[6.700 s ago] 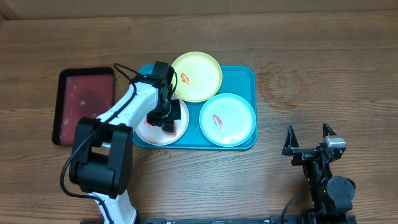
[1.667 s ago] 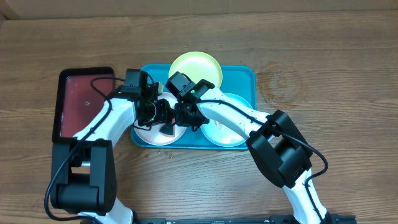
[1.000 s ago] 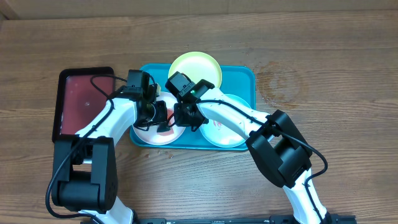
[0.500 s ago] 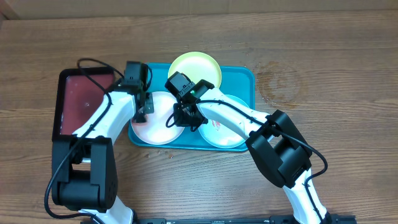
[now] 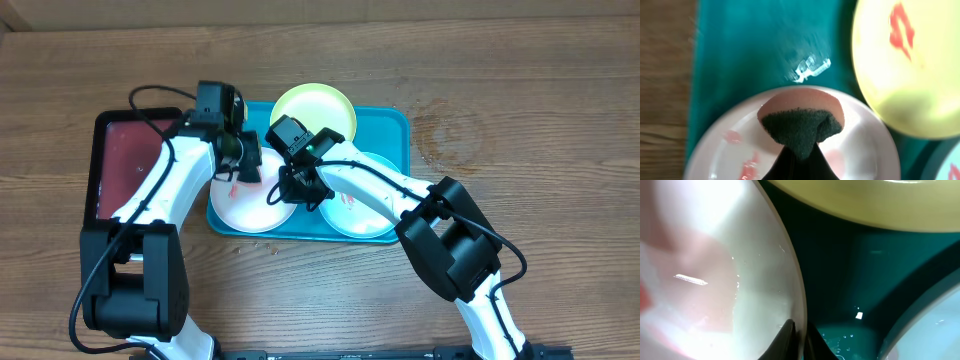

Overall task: Clean dirty plates on tray and stack at the side
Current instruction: 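Scrub the white plate with the sponge in the left gripper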

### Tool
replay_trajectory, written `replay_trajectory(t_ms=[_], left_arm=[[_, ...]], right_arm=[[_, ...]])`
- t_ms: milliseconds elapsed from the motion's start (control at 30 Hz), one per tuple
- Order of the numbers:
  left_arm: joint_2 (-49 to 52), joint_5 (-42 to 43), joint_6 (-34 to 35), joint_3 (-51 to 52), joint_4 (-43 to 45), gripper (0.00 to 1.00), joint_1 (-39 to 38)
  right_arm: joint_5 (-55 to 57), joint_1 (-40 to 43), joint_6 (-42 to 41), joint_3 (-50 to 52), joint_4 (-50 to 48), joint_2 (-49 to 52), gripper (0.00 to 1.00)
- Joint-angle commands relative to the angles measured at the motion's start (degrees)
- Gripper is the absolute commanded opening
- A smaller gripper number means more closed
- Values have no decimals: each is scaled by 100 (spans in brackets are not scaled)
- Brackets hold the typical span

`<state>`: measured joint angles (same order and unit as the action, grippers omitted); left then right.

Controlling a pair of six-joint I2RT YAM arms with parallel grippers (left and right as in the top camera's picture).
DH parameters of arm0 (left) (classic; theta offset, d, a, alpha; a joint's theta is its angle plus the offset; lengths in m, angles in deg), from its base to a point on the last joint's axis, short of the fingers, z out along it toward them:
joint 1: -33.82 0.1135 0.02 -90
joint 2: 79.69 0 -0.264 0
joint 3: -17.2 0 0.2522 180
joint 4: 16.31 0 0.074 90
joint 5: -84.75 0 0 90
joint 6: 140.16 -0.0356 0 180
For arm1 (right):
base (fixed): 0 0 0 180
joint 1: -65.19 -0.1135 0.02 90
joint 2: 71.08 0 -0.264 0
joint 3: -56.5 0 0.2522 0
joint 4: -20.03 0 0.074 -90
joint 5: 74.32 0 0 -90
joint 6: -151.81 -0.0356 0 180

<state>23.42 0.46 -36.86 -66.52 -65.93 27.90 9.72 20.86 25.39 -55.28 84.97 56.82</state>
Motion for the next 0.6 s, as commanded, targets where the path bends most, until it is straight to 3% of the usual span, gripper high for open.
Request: replay_trajectory(t_ms=[0,100,367,567], left_arm=[[72,435,-44,483,76,4,7],[72,264,-48,715,302,4,28],[72,-1224,-68,1158,817,4,31],[70,-3058,11,1152,787,4,31]], right_arm=[[-9,-22,44,20,7,17,8],[-9,-17,44,20,7,17,8],[-9,-17,83,20,26,17,7],[-9,-17,87,20,37,17,6]])
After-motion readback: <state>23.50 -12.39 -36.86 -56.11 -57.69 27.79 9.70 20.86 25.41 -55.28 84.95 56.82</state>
